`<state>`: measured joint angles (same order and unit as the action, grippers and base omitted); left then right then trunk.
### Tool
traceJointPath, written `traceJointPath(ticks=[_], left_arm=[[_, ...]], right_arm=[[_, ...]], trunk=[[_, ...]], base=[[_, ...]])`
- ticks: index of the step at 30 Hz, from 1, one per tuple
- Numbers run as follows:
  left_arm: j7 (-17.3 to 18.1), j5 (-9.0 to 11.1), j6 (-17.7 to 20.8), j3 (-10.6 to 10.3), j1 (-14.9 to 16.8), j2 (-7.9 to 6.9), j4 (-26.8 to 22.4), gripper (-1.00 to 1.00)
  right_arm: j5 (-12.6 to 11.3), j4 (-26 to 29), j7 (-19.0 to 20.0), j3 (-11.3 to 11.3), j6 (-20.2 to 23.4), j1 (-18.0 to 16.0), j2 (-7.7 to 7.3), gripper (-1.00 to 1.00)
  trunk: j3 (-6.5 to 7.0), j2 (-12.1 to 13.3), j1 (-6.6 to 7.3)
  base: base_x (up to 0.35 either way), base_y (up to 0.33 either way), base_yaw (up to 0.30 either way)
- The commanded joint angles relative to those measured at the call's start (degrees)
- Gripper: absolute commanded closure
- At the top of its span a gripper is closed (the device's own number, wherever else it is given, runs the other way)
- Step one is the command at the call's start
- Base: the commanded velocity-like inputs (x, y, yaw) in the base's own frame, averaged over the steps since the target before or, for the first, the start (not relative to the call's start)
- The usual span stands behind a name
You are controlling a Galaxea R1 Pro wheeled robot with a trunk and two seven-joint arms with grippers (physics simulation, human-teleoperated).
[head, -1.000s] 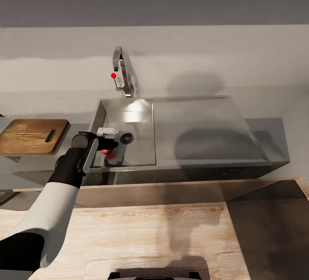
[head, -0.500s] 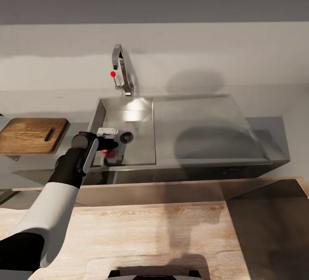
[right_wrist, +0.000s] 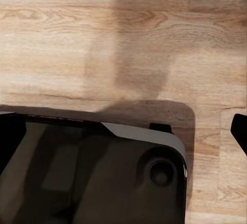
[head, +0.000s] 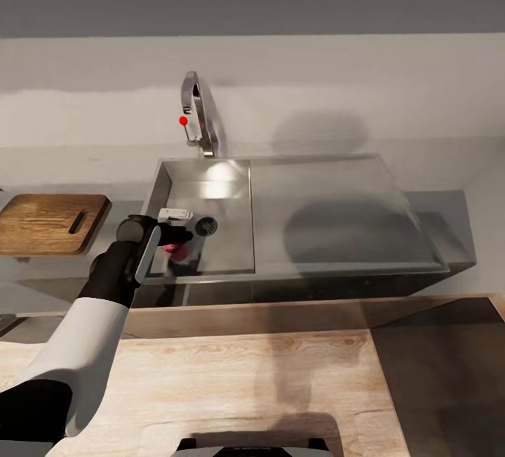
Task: In the kitchen, take the Vidalia onion out of the sink, dice it on the chopping board with the paring knife, put the diced onion into the bowl on the countertop, then place both the paring knife and the chopping board into the sink.
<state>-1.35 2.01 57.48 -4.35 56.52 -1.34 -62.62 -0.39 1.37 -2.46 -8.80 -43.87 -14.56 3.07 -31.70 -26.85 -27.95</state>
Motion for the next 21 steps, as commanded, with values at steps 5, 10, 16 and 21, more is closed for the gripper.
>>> traceJointPath(ticks=[5, 10, 16, 21], left_arm=[[-0.1, 0.2, 0.2, -0.1, 0.1, -0.05, 0.1, -1.00], [-0.1, 0.2, 0.2, -0.1, 0.1, -0.06, 0.1, -1.00], [-0.1, 0.2, 0.3, -0.1, 0.1, -0.04, 0.1, -1.00], [-0.1, 0.2, 0.3, -0.1, 0.1, -0.06, 0.2, -1.00]], right_arm=[[0.0, -0.1, -0.3, -0.3, -0.2, 0.0, 0.01, -1.00], [0.0, -0.1, -0.2, -0.3, -0.2, 0.0, 0.04, -1.00], [0.0, -0.1, -0.2, -0.3, -0.2, 0.0, 0.03, -1.00], [0.0, -0.1, -0.2, -0.3, -0.2, 0.0, 0.03, -1.00]], trunk=[[-0.07, -0.1, -0.03], [-0.07, -0.1, -0.03], [-0.08, -0.1, -0.03], [-0.22, -0.1, -0.03]], base=[[0.017, 0.000, 0.000], [0.002, 0.000, 0.000], [0.000, 0.000, 0.000], [0.000, 0.000, 0.000]])
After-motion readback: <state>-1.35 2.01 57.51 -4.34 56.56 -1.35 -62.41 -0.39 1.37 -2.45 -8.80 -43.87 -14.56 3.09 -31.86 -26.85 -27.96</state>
